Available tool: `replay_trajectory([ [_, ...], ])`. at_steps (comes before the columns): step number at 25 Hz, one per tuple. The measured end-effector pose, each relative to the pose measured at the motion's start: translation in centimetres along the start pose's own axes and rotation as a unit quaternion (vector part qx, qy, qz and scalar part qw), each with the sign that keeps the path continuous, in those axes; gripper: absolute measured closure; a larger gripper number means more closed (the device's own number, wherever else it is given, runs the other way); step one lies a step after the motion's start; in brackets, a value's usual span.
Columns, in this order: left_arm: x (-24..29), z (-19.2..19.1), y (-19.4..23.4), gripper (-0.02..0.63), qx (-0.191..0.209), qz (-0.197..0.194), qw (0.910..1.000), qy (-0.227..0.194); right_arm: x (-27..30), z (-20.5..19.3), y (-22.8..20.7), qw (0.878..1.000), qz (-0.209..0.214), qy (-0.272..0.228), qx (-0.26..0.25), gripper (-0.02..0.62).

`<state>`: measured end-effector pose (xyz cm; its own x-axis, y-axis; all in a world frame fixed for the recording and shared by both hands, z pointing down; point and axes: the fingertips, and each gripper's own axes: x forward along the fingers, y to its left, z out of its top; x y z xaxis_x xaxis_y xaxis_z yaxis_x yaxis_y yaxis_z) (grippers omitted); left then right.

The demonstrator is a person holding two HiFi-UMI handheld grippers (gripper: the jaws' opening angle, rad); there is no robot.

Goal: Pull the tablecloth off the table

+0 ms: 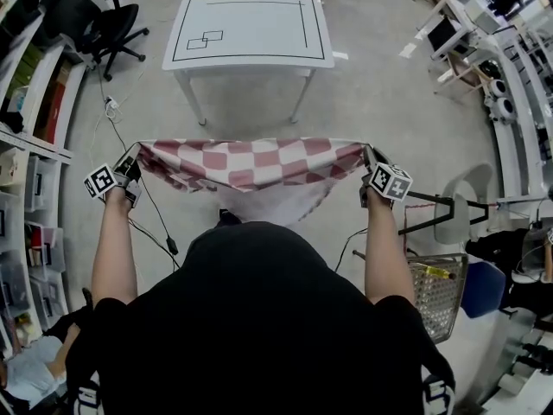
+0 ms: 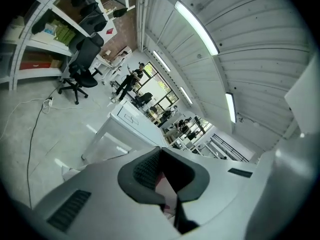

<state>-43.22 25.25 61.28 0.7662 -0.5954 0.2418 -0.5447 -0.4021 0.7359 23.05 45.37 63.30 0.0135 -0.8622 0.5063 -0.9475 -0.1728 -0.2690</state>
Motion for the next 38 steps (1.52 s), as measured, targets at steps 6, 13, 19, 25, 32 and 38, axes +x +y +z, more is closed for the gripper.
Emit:
replay_trajectory([
  [6,0.6,2.3,-3.8,0.584,-0.027,-0.058,0.9973,-0.035,-0.7,2.7,2.4,0.999,0.014,-0.027,-0.012,0.571],
  [13,0.2,6.1,-7.3,0.584,0.014,-0.061,0.996,-0.063,-1.9,7.0,4.7,0.997,0.023,-0.065,-0.022,0.571],
  [19,-1.4,8.2,-10.7,0.584,0.046,-0.075,0.9911,-0.1,-4.3,11.2,5.9,0.992,0.037,-0.112,-0.036,0.571],
  [25,-2.7,9.5,-12.7,0.584,0.041,-0.086,0.9875,-0.126,-6.3,14.2,6.7,0.988,0.043,-0.144,-0.044,0.571],
  [32,-2.8,10.7,-13.8,0.584,0.033,-0.097,0.985,-0.139,-7.1,16.1,6.9,0.985,0.044,-0.161,-0.043,0.571],
  [38,-2.3,9.9,-13.9,0.584,0.029,-0.096,0.9857,-0.135,-6.7,16.1,6.6,0.986,0.045,-0.155,-0.042,0.571],
])
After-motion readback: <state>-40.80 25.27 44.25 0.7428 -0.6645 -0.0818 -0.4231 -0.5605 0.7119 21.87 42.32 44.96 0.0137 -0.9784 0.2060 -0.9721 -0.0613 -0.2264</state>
